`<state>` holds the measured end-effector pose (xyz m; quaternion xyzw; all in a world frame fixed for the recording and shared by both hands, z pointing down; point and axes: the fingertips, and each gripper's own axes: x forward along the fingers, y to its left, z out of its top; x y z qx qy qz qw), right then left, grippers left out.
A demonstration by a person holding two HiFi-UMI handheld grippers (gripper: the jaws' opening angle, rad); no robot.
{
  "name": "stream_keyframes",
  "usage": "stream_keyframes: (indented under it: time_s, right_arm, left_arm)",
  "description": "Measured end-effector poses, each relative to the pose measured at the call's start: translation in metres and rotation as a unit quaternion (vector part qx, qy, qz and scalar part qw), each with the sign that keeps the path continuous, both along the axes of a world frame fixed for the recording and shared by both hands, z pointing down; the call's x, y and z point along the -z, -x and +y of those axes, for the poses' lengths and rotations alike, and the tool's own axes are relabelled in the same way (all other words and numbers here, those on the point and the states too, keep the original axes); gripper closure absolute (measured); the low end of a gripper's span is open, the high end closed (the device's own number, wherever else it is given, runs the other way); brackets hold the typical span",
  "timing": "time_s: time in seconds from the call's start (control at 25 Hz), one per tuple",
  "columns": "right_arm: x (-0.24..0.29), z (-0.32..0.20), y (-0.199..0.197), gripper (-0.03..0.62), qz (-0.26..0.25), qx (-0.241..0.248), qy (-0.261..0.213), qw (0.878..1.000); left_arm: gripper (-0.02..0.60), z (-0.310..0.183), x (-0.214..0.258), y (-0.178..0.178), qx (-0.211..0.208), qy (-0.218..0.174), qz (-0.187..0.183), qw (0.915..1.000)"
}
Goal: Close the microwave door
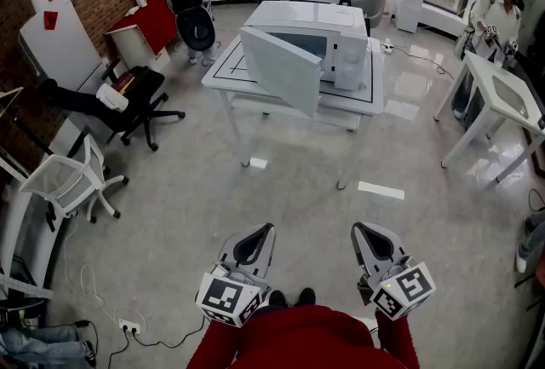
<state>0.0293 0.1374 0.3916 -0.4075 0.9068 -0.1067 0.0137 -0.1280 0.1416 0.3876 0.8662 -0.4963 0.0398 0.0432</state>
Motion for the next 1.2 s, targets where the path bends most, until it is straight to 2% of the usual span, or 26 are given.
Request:
stream_keyframes:
  time_s: [0.56, 1.2]
  right_arm:
    - [0.0, 0.004, 0.002, 0.582, -0.003, -0.001, 0.0, 1.0]
    - [-0.008, 0.001, -0.019, 0.58, -0.012, 0.01, 0.001, 1.0]
  left_arm:
    - [0.571, 0.001, -0.005, 0.001, -0.004, 0.008, 0.002, 1.0]
    - [0.571, -0.013, -0.013, -0.028, -0.018, 0.013, -0.003, 0.9997]
